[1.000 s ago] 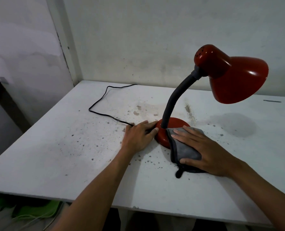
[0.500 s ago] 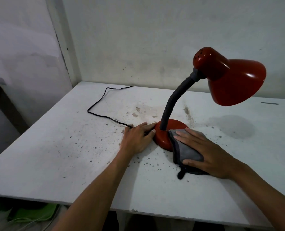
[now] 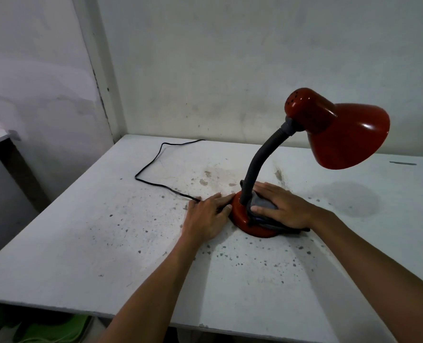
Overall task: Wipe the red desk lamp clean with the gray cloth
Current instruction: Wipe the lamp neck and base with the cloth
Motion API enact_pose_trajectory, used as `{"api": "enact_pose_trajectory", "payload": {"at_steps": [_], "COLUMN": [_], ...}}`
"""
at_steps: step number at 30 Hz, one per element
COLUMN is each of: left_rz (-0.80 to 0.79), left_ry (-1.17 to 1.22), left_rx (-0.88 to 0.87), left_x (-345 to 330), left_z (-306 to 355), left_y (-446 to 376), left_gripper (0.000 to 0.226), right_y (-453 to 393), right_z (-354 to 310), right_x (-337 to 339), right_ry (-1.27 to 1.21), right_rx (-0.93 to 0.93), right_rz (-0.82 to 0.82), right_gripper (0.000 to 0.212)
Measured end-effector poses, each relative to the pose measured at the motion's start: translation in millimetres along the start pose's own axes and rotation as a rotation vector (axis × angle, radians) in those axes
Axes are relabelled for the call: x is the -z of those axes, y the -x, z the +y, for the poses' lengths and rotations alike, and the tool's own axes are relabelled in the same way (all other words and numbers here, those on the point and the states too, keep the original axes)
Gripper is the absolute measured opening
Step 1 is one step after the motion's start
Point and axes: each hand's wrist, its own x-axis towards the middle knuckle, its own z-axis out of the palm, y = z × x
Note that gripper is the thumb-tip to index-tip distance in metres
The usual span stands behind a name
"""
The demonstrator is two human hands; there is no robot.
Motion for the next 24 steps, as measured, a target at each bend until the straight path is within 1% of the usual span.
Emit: {"api": "enact_pose_trajectory", "payload": {"at_steps": [4,7,12,20,22,24], "left_rz": [-0.010,-0.019,-0.019,-0.004,-0.005,-0.002], "left_ry": [0.010,0.021,0.031,0.036,0.048,0.064], "left_rx": [-0.007,-0.001,0.007,0.014,0.017,0.022], "left_x": [4,6,5,2,1,1], "left_z": [3,4,3,0,0,0], "left_y": [3,3,4,1,1,2], "left_gripper": [0.046,0.047,0.047,0.051,0.054,0.052], "right_y": [24,48,74,72,66,58], "right_z": [-14,-24,-36,-59,-67,-73], "right_x": [-9,-23,-35,-50,-53,-55], "right_ry": [0.012,0.041,0.082,0.217,0.245,0.259], "right_rx": [-0.054,-0.041,-0.001,0.092,0.084,0.058], "right_rz": [0.030,0.092,0.130,0.154,0.157,0.164], "right_gripper": [0.074,0.077,0.080,0.080,0.080,0.080]}}
